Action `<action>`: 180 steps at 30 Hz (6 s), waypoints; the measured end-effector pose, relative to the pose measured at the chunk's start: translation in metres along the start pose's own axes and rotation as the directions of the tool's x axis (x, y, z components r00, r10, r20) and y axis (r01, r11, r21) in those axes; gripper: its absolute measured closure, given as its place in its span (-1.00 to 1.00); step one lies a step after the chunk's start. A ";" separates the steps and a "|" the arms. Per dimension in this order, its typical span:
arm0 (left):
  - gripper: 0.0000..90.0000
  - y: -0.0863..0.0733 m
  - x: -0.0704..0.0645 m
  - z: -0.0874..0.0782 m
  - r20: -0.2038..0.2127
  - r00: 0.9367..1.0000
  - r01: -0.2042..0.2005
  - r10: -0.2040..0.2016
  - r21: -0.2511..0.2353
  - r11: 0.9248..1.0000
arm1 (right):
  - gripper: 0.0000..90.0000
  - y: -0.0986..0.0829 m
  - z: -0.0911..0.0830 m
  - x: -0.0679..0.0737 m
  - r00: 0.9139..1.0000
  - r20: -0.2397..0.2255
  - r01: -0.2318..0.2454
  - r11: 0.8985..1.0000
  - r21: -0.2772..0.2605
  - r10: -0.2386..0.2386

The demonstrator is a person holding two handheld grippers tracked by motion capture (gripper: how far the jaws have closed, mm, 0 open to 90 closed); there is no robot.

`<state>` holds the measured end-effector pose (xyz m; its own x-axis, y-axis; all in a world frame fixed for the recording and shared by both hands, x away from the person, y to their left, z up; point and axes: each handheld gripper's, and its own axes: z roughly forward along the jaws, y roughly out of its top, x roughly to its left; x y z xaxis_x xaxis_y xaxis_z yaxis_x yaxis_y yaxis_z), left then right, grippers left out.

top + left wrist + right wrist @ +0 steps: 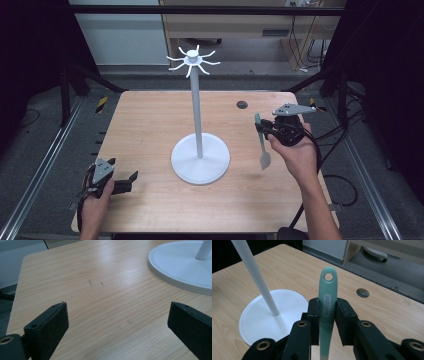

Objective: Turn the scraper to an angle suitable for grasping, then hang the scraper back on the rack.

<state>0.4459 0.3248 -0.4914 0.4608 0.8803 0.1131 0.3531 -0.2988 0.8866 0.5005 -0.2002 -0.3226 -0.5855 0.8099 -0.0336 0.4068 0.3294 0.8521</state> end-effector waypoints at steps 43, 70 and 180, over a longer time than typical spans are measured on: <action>-0.94 0.001 -0.001 0.001 -0.001 1.000 -0.005 0.005 -0.009 1.000 | 0.65 0.027 -0.003 0.022 1.000 -0.024 -0.004 0.992 -0.125 0.001; -0.94 0.001 -0.003 0.001 0.000 1.000 -0.011 0.011 -0.004 1.000 | 0.65 0.056 -0.004 0.036 0.999 -0.046 0.005 0.983 -0.186 -0.014; -0.93 0.002 -0.002 0.000 0.008 1.000 -0.007 0.007 -0.013 1.000 | 0.65 0.136 -0.034 0.109 0.989 -0.113 0.058 0.948 -0.314 -0.098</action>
<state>0.4458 0.3221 -0.4900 0.4698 0.8752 0.1154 0.3395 -0.2998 0.8915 0.4686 -0.0835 -0.1925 -0.6980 0.7138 -0.0576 0.1315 0.2068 0.9695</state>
